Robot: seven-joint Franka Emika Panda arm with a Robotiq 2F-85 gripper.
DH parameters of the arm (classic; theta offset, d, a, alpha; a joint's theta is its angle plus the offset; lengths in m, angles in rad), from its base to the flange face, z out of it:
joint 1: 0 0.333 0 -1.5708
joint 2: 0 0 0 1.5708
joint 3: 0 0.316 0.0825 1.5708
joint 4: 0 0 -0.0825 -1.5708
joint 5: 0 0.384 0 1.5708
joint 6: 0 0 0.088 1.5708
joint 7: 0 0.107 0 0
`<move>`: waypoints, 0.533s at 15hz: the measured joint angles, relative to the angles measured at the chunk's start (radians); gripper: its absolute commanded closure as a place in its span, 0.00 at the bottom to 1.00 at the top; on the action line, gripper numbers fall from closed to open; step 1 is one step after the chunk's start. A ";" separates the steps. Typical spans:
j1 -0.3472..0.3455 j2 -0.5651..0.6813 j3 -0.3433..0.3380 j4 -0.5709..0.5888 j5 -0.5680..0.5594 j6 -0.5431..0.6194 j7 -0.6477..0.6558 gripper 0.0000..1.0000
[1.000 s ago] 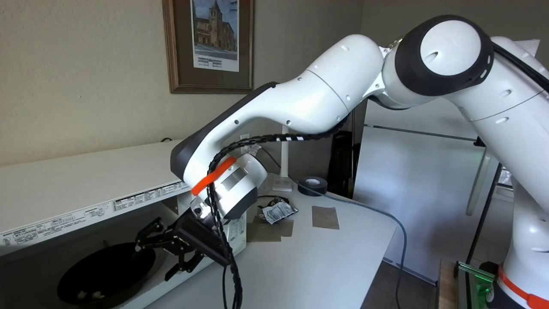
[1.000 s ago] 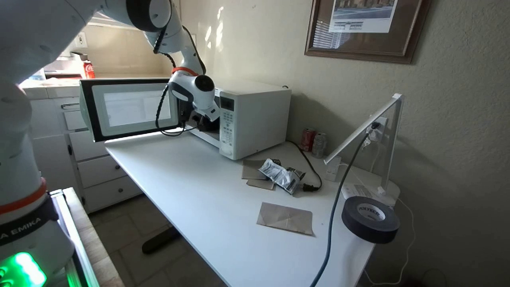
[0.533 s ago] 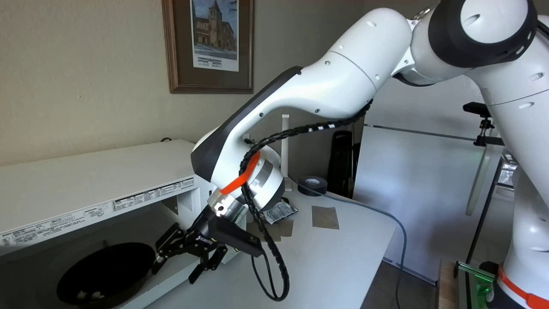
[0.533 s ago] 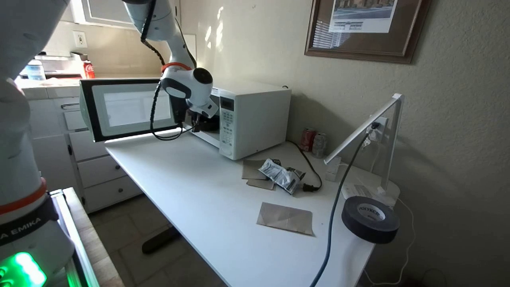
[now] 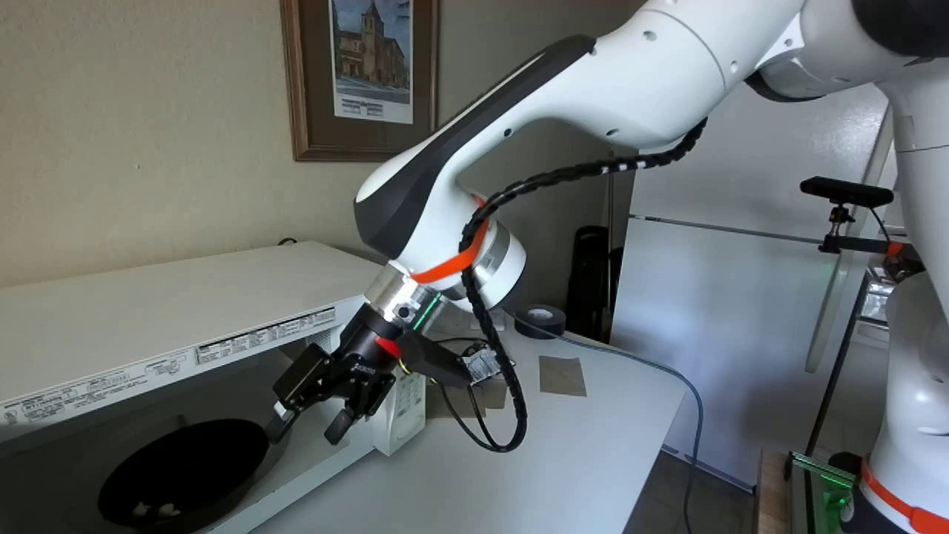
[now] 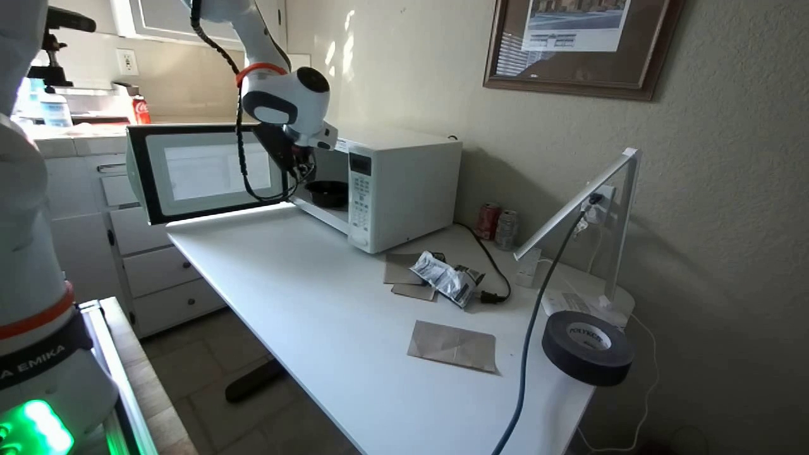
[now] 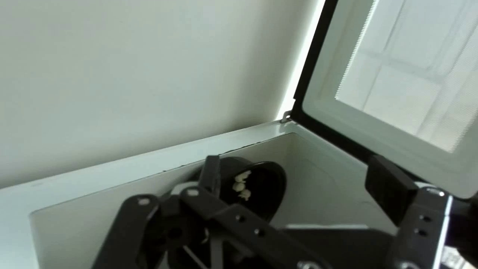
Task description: Pick up the black bowl and put it in the microwave, close the microwave door fully
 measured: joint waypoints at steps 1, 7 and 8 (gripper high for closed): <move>0.001 -0.026 0.004 -0.002 -0.014 -0.036 -0.018 0.00; 0.049 -0.141 0.021 0.003 -0.133 -0.226 -0.080 0.00; 0.060 -0.153 0.022 0.005 -0.167 -0.247 -0.082 0.00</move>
